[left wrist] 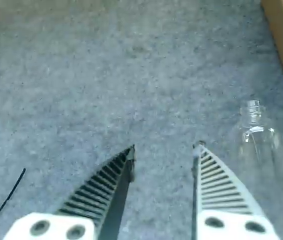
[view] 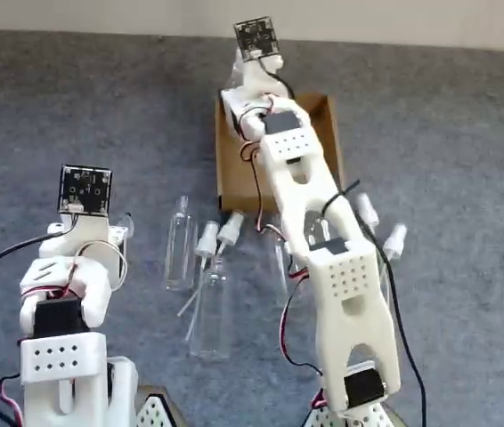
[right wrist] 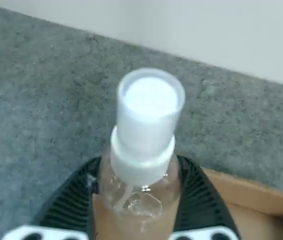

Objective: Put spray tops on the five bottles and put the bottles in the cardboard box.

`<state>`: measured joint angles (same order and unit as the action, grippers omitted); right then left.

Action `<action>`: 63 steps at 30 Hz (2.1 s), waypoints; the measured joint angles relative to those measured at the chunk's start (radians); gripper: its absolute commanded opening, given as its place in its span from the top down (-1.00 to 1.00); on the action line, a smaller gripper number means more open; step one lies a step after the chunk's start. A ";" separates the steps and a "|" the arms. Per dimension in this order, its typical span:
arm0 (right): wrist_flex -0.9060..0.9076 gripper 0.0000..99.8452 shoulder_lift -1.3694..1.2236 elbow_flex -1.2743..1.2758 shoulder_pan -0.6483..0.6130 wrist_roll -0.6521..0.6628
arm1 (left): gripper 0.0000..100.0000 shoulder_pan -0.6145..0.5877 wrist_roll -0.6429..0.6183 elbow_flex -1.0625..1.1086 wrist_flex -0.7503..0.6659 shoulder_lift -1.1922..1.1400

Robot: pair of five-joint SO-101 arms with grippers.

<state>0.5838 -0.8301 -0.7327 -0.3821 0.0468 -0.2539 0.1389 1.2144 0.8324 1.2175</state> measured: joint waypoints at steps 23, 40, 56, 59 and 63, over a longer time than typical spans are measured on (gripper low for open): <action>0.081 0.55 -0.032 -0.060 -0.020 0.029 | 0.65 0.000 0.000 0.000 0.000 0.000; 0.766 0.70 -0.031 -0.766 -0.021 0.092 | 0.65 0.000 0.000 0.000 0.000 0.000; 1.168 0.78 -0.029 -0.913 0.155 0.166 | 0.65 0.000 0.000 0.000 0.000 0.000; 1.169 0.78 0.023 -0.898 0.192 0.166 | 0.65 0.000 0.000 0.000 0.000 0.000; 1.169 0.78 0.232 -0.626 0.219 0.166 | 0.65 0.000 0.000 0.000 0.000 0.000</action>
<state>1.7530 -0.5984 -1.3587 -0.1626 0.2125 -0.2539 0.1389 1.2144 0.8324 1.2175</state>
